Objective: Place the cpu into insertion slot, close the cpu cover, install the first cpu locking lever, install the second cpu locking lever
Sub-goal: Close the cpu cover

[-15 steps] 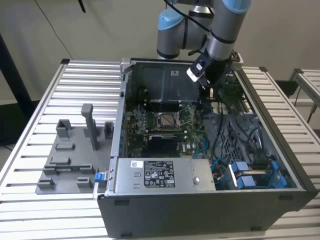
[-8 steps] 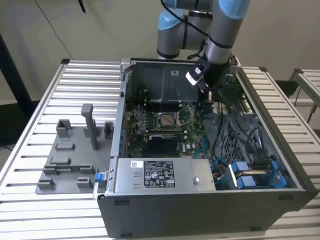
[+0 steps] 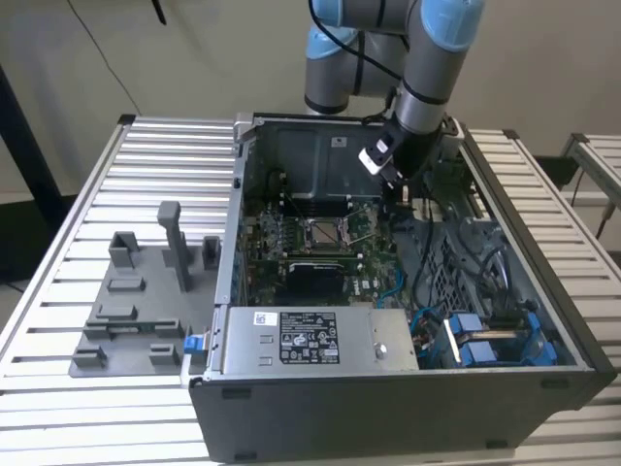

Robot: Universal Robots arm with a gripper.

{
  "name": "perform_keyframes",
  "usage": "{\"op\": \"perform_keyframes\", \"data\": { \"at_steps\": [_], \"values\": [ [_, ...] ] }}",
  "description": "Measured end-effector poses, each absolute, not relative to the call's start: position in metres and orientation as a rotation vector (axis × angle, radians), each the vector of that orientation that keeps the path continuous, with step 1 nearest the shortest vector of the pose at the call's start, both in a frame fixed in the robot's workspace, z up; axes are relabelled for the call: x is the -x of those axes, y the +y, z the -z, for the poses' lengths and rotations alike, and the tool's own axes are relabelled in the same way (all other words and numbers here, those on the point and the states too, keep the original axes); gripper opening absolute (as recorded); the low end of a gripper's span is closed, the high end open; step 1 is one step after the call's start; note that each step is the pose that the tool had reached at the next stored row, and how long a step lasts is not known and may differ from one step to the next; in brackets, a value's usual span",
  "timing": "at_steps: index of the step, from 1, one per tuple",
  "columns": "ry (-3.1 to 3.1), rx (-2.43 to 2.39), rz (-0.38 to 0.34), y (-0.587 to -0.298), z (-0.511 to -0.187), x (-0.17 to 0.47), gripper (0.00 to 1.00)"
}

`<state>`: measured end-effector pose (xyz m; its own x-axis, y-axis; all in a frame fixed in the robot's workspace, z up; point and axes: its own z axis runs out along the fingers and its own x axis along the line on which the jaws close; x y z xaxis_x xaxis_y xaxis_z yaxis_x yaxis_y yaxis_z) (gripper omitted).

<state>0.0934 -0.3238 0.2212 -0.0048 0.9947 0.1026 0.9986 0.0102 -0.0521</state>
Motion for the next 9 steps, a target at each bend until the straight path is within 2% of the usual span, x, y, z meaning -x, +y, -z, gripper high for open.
{"op": "perform_keyframes", "data": {
  "at_steps": [9],
  "values": [
    [-2.142, 2.116, 0.021, -0.331, -0.2197, -0.0922, 0.11]
  ]
}}
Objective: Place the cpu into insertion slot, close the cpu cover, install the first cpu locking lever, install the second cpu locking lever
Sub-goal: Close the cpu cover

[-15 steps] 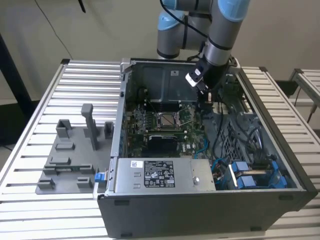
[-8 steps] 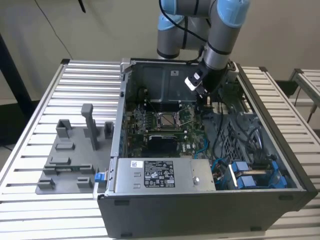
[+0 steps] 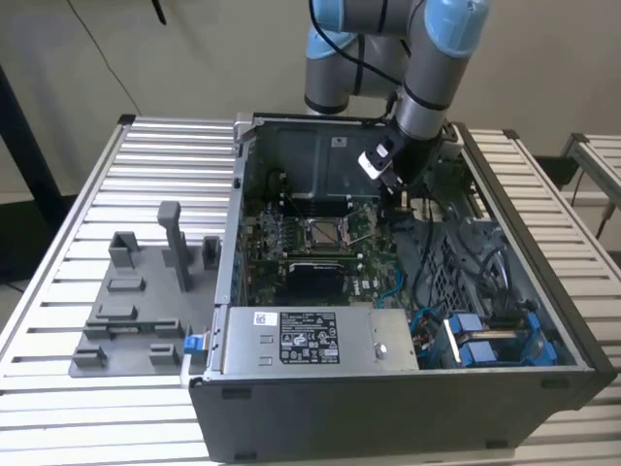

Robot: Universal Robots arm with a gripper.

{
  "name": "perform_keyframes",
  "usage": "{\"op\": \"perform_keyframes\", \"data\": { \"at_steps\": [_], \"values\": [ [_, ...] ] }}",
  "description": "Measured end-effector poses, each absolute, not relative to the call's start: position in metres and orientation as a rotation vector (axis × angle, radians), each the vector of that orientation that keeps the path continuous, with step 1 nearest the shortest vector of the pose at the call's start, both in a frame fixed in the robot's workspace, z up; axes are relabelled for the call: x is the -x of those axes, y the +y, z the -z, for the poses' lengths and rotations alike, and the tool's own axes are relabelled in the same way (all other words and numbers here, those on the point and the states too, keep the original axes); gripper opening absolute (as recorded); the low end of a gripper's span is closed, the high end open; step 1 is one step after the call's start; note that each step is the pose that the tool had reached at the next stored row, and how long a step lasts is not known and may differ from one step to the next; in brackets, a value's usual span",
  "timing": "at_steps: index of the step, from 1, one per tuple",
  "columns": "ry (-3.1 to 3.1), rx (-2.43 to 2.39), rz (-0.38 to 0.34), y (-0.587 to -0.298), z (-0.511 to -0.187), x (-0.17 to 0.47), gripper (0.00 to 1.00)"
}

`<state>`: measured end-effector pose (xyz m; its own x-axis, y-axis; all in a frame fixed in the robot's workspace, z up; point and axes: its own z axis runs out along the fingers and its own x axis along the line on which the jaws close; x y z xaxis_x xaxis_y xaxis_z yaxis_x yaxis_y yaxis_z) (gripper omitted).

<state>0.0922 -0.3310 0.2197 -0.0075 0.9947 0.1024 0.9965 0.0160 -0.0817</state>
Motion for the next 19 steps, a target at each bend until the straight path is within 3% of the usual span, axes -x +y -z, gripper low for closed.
{"op": "perform_keyframes", "data": {
  "at_steps": [19],
  "values": [
    [-2.111, 2.085, 0.018, -0.336, -0.232, -0.086, 0.11]
  ]
}}
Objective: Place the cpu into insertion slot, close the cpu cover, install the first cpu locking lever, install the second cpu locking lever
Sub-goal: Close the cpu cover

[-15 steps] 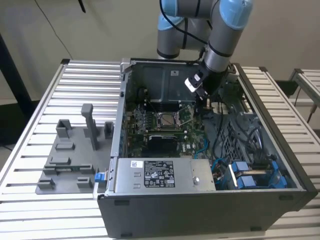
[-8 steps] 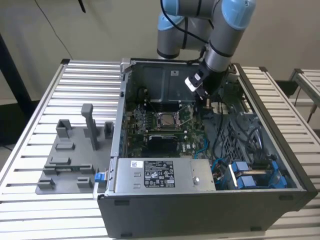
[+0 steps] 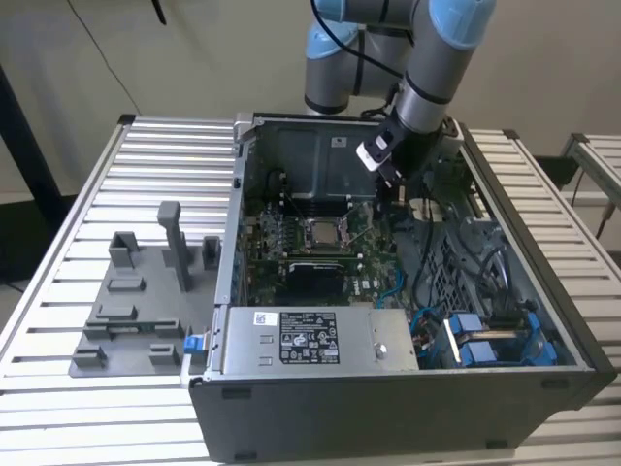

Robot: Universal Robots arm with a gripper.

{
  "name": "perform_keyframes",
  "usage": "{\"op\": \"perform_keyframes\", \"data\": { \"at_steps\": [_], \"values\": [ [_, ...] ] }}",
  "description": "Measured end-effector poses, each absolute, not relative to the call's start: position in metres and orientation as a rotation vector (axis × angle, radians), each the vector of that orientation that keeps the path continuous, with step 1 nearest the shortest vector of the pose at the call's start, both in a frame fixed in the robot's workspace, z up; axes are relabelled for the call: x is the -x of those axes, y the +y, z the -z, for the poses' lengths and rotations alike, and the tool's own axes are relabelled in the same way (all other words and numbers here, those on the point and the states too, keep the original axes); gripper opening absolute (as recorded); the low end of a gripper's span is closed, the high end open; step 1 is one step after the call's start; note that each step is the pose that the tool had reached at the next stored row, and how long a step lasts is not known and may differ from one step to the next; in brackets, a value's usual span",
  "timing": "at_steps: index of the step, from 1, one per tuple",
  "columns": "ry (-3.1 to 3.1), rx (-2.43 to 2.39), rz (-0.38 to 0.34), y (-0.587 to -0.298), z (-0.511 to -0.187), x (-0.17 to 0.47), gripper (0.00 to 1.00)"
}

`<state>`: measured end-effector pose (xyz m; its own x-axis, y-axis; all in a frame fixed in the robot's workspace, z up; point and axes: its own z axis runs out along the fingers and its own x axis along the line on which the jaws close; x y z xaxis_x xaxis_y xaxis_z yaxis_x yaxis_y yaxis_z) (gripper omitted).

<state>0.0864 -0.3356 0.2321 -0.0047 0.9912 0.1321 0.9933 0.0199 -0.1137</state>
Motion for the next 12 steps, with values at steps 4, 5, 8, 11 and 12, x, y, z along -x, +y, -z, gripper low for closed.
{"op": "perform_keyframes", "data": {
  "at_steps": [4, 5, 8, 11, 12],
  "values": [
    [-2.109, 2.082, 0.02, -0.336, -0.232, -0.08, 0.11],
    [-2.108, 2.082, 0.021, -0.336, -0.233, -0.078, 0.11],
    [-2.108, 2.081, 0.022, -0.336, -0.233, -0.073, 0.11],
    [-2.108, 2.081, 0.023, -0.336, -0.236, -0.069, 0.11],
    [-2.107, 2.081, 0.024, -0.336, -0.237, -0.067, 0.11]
  ]
}}
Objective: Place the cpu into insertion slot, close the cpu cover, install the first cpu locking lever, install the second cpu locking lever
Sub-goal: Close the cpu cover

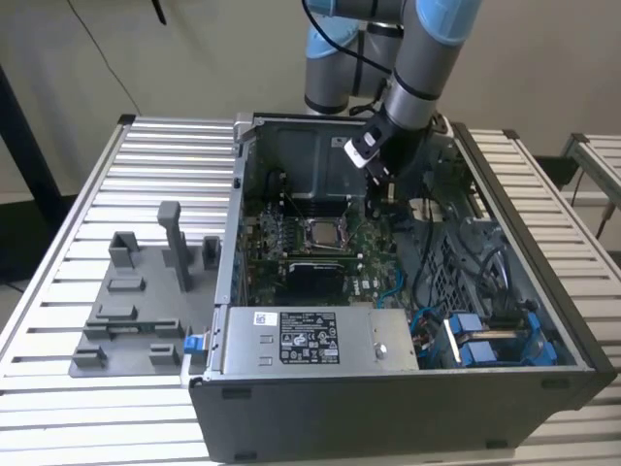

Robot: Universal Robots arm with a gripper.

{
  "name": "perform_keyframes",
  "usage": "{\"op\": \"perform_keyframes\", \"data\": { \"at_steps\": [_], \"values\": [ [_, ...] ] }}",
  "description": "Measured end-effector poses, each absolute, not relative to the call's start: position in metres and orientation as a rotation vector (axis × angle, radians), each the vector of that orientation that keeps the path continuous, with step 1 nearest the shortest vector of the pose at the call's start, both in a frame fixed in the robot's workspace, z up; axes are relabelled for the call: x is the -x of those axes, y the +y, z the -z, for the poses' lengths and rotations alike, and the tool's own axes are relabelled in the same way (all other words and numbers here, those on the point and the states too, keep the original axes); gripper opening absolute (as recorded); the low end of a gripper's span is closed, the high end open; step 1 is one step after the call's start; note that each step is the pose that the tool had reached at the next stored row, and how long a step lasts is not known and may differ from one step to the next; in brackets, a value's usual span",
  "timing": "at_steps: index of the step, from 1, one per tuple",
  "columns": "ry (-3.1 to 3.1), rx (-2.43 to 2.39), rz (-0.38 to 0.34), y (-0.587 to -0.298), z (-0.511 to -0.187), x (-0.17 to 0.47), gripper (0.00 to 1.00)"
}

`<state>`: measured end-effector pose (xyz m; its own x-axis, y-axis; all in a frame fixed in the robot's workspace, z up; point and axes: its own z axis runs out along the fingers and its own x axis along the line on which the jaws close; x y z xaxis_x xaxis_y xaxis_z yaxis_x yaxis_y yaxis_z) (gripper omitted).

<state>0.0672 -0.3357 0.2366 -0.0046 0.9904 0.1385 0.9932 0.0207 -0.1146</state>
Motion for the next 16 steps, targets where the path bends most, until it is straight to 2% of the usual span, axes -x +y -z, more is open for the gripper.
{"op": "perform_keyframes", "data": {
  "at_steps": [16],
  "values": [
    [-2.123, 2.092, 0.054, -0.334, -0.241, -0.029, 0.11]
  ]
}}
